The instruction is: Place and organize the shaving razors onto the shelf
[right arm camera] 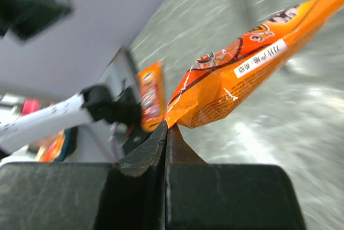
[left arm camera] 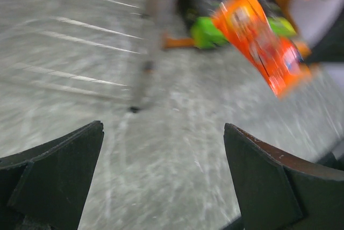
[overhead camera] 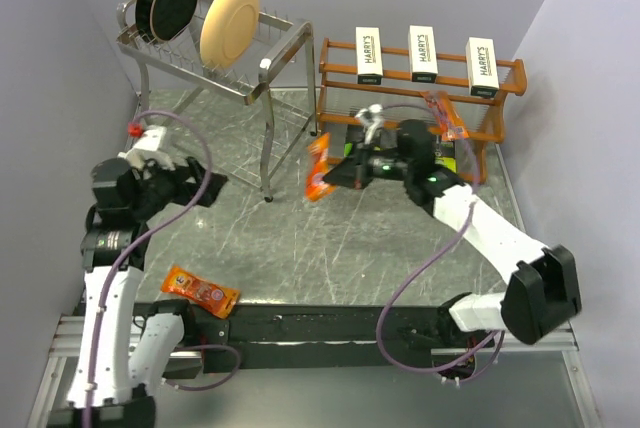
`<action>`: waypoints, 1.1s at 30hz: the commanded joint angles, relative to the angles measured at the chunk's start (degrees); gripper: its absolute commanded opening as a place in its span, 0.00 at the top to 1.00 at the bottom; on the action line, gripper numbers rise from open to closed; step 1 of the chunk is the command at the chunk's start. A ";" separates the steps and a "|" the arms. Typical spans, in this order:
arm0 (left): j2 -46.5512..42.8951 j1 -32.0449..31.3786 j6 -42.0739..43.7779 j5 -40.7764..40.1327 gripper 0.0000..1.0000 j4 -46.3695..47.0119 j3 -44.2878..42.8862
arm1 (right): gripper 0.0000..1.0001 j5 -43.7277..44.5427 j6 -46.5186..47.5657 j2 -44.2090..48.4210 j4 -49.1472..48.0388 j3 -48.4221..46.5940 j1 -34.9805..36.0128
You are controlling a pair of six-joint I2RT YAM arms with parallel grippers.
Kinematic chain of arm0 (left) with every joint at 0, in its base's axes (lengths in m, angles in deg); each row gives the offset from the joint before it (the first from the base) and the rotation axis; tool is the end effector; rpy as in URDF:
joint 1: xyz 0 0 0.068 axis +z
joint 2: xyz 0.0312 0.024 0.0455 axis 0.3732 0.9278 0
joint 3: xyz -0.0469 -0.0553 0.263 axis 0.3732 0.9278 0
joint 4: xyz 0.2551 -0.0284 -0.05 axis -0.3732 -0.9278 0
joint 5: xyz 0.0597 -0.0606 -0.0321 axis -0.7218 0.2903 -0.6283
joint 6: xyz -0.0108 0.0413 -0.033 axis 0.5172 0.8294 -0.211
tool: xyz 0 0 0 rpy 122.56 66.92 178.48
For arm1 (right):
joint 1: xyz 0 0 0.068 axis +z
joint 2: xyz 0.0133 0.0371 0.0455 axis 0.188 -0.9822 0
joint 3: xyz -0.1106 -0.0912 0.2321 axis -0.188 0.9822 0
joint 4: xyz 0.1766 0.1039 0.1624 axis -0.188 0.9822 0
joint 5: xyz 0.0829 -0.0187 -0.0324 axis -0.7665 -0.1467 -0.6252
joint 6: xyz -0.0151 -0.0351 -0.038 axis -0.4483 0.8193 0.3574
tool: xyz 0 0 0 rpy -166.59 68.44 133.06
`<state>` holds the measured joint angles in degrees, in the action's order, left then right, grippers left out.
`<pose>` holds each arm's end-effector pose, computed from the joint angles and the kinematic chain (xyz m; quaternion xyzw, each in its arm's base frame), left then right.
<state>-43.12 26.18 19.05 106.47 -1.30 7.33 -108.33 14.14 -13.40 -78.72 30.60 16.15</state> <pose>0.1541 -0.0076 0.3642 0.0606 0.7855 -0.2567 0.5598 0.2539 0.1579 0.3230 -0.2211 0.7423 0.5317 0.3427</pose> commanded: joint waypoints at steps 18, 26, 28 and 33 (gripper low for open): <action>25.40 -46.28 14.54 -10.50 0.01 13.55 -6.37 | 1.00 2.43 5.04 5.54 -13.66 8.59 -23.73; 35.51 -46.90 13.84 -9.09 0.01 21.29 -6.64 | 1.00 -1.26 5.75 -2.38 -16.12 1.74 -26.10; 37.54 -46.99 12.88 -9.00 0.00 22.34 -7.34 | 1.00 -2.40 4.96 -5.28 -17.26 0.50 -26.63; 38.95 -47.25 11.64 -9.62 0.00 23.05 -7.69 | 1.00 -3.28 4.08 -10.38 -19.11 -3.28 -26.72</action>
<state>-3.95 -20.57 31.96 96.88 17.65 2.43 -109.84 18.27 -21.38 -93.47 31.08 -10.08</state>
